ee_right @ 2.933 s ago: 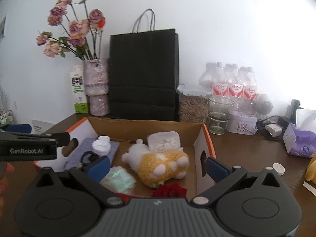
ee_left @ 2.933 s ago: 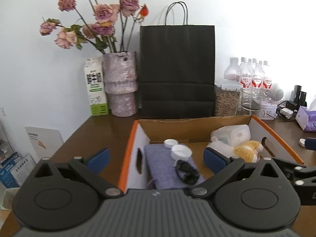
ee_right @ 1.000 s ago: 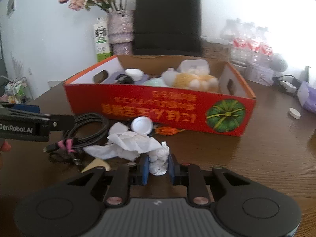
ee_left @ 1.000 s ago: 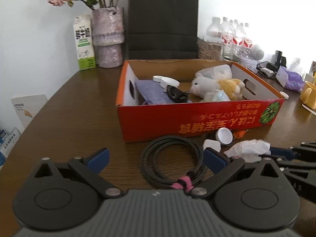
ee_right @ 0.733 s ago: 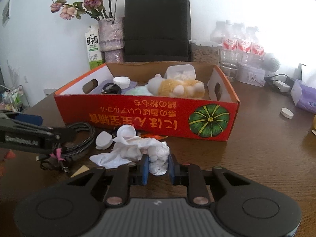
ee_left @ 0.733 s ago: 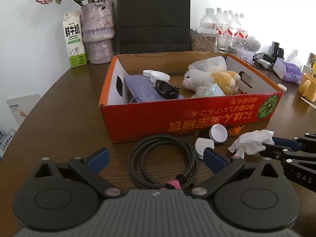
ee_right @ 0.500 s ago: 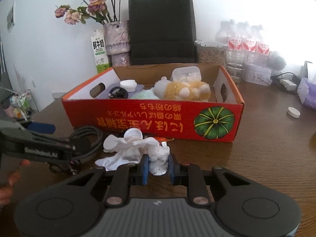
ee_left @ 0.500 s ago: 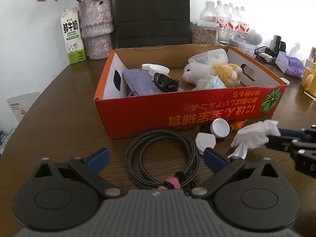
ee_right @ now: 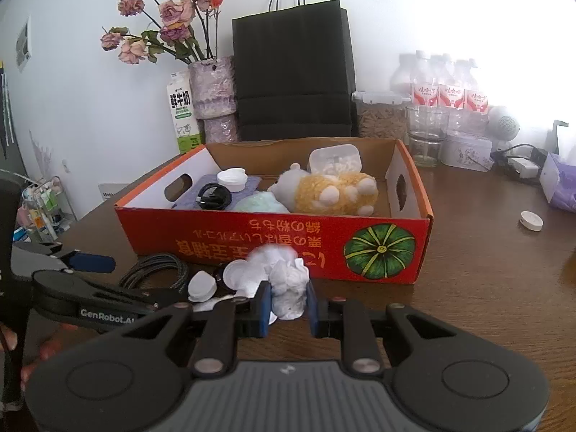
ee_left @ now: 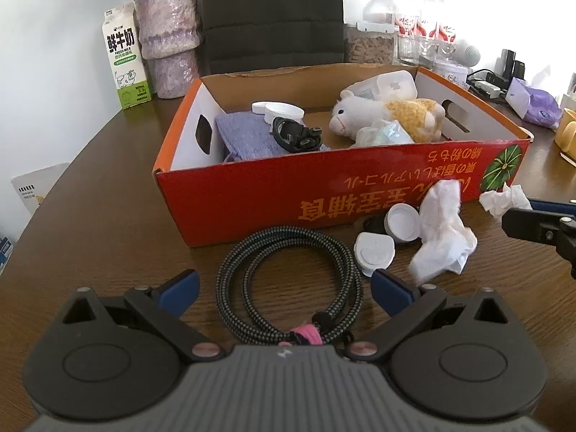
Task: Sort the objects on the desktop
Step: 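Grasp the braided black cable with the left tool while the right tool holds the tissue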
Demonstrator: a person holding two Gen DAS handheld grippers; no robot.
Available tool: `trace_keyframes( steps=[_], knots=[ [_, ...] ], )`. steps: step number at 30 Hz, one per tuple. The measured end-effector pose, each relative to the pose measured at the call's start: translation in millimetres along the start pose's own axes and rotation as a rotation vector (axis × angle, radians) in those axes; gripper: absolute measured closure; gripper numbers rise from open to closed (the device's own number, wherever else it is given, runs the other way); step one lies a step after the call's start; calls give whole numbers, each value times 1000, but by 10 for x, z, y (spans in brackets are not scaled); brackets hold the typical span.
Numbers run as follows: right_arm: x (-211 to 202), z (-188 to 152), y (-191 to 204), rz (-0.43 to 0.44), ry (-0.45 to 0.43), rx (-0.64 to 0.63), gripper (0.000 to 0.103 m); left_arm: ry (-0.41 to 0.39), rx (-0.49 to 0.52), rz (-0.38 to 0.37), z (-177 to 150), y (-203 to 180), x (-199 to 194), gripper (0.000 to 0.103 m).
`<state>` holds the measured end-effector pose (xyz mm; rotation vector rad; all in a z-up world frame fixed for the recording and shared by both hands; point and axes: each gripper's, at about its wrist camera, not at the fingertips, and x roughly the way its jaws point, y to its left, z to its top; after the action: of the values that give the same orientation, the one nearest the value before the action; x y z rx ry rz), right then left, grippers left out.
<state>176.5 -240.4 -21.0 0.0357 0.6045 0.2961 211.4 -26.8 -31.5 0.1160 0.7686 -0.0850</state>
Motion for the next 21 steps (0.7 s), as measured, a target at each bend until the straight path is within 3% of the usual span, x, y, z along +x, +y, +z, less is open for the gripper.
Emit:
trace_keyframes(
  steps=[13,14,15,21],
  knots=[
    [85,-23,-14,-11,22,0,84,35,-27,3,-42,34,77,1],
    [91,-24,-17,-13,24,1,84,35,-35,-6,-49,46,75,2],
    [95,-26,-18,-13,26,2,84,34,-48,-29,-54,62,65,11],
    [88,-12,-1,-9,23,3,84,16,-44,-53,-88,49,-7,16]
  ],
)
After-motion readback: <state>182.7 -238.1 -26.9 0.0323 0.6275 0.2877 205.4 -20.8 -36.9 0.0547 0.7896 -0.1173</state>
